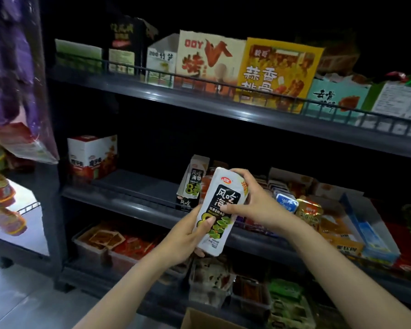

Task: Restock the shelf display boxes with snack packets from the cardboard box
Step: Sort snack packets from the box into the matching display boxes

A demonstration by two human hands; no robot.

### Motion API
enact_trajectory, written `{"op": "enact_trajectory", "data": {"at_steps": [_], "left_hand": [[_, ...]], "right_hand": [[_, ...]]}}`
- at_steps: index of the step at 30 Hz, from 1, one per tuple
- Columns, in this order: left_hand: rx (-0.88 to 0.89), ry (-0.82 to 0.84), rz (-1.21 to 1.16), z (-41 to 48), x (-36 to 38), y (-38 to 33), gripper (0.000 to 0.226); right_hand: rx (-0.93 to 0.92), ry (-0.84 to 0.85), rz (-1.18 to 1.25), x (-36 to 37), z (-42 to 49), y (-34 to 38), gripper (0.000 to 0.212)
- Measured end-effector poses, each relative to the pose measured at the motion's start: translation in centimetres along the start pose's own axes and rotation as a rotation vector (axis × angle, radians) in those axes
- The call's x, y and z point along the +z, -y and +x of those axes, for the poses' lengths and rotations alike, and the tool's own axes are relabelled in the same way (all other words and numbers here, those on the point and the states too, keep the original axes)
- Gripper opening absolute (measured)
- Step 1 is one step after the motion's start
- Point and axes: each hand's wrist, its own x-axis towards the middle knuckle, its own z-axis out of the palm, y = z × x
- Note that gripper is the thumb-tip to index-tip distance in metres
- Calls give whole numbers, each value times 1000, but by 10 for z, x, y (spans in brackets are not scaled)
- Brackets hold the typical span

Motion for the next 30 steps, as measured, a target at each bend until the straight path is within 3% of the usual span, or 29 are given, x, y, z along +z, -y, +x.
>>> {"op": "enact_trajectory", "data": {"at_steps": [3, 7, 14, 20, 26, 30], "left_hand": [[-34, -4, 54, 14, -13, 7, 42], [-47, -94, 74, 42, -34, 17, 24], [-161, -421, 142, 104, -105, 64, 40], [-229, -408, 225, 145, -111, 119, 51], [-246, -322, 255, 164, -109, 153, 51], [-205, -275, 279, 170, -107, 157, 48]], "right_hand": [[50, 64, -90, -2, 24, 1, 70], [38, 21, -60, -2, 61, -10, 69], [45, -300, 68, -11, 146, -41, 66], [49, -423, -22, -1, 216, -70, 78], [48, -344, -161, 8, 245, -92, 83], [139, -175, -396, 23, 255, -105, 68]]}}
